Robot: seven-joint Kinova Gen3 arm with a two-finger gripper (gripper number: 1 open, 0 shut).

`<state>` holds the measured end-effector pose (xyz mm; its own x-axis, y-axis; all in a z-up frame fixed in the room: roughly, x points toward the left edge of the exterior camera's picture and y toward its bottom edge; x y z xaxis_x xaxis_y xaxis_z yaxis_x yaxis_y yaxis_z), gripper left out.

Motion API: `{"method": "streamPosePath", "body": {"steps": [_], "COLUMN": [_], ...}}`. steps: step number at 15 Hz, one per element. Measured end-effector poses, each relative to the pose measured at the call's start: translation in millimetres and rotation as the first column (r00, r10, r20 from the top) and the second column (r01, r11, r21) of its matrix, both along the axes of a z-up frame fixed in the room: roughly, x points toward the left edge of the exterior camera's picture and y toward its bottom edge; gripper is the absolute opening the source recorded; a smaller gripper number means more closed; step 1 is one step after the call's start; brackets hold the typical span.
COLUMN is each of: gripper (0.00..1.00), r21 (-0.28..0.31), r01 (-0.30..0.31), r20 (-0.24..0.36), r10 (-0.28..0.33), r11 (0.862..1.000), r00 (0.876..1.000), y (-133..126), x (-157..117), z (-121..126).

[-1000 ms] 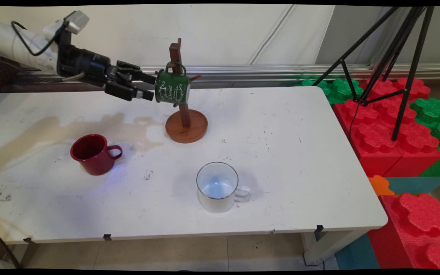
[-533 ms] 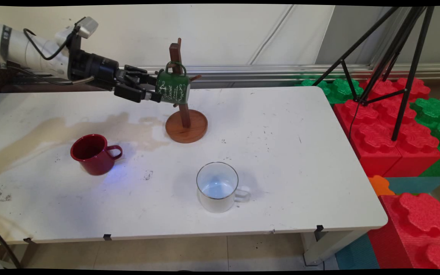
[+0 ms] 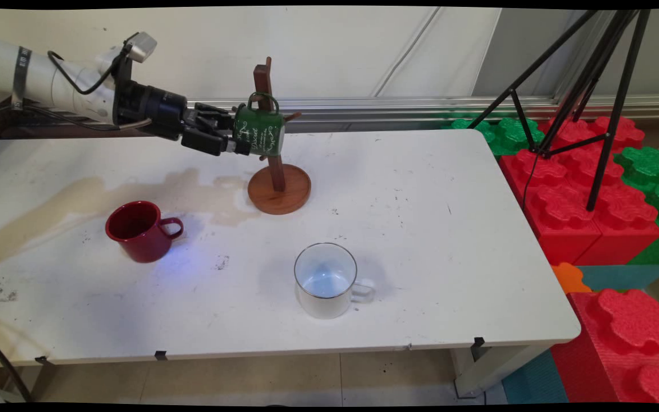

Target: Pick up the green mug from the rack

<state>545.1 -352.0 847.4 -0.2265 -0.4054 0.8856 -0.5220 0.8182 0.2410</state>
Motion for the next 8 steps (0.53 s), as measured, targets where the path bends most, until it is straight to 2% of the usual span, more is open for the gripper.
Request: {"method": "streamPosePath", "body": {"steps": [8], "gripper": [1.00], "r21": [0.017], "r01": [-0.003], "r20": [-0.030], "r10": [0.004], "r11": [1.000], "r00": [1.000], "y": [-1.1], "x": [-5.5], "z": [-5.1]}}
